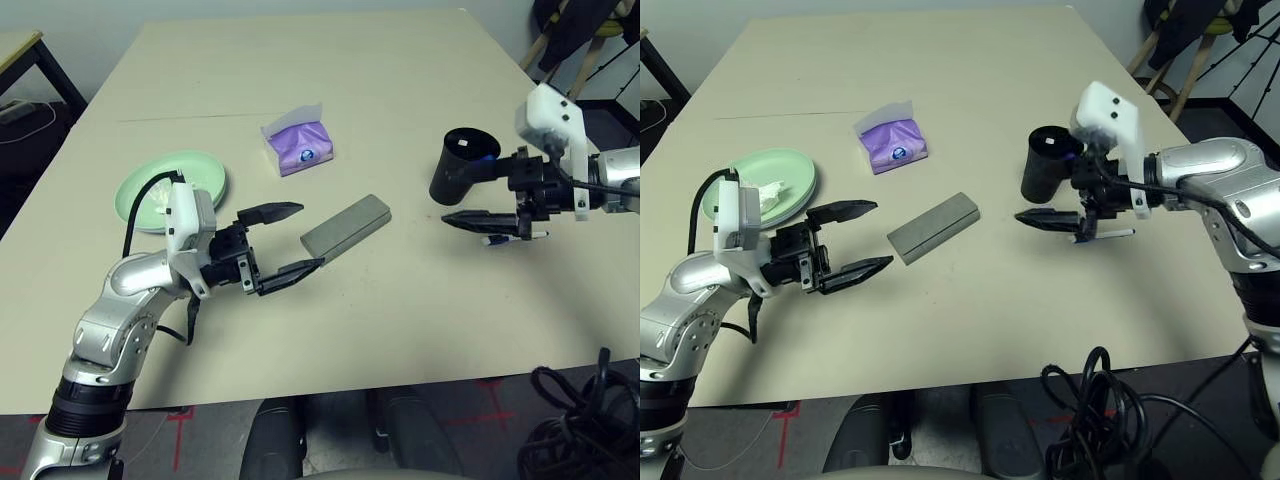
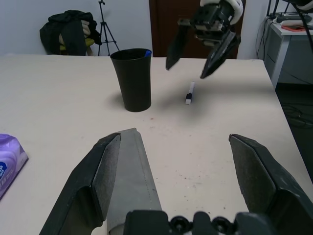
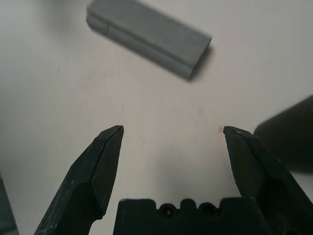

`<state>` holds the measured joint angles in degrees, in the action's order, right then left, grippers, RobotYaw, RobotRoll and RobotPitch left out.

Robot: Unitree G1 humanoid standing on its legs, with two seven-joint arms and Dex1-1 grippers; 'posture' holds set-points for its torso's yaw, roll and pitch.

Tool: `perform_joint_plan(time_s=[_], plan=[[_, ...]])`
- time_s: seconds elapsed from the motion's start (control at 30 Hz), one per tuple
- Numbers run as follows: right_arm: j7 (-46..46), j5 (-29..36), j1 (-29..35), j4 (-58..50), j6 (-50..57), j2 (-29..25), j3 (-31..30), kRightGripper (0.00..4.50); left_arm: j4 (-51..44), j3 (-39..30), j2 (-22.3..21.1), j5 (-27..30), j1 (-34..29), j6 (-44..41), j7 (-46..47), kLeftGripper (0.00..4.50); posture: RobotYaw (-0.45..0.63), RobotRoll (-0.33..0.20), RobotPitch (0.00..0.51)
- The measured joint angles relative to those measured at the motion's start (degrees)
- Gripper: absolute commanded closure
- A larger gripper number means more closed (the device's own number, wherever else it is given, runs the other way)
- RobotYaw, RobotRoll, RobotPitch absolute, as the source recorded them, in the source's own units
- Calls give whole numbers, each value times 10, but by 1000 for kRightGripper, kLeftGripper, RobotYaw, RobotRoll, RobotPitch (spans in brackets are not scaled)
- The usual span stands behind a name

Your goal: Organize and tidy the items on the table.

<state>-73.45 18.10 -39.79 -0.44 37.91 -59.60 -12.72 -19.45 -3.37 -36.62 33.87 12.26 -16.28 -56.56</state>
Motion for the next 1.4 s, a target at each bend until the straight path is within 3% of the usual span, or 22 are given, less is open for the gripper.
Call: perform_joint_plan(time_s=[0.23, 0.5, 0.93, 1.4], plan=[[-60, -123, -25, 96, -92, -24, -74, 18, -2, -1, 0, 0, 0, -3, 2, 0, -17, 0, 125], [-98, -243, -120, 240, -223, 36, -132, 18, -3, 0, 3, 0, 3, -6, 12, 0, -9, 0, 127], [-125, -374, -201, 435, -405, 116, -181, 18, -23, -1, 4, 0, -1, -8, 31, 0, 24, 0, 129], [-119, -465, -228, 528, -558, 145, -205, 18, -25, -1, 4, 0, -9, -13, 41, 0, 41, 0, 137]])
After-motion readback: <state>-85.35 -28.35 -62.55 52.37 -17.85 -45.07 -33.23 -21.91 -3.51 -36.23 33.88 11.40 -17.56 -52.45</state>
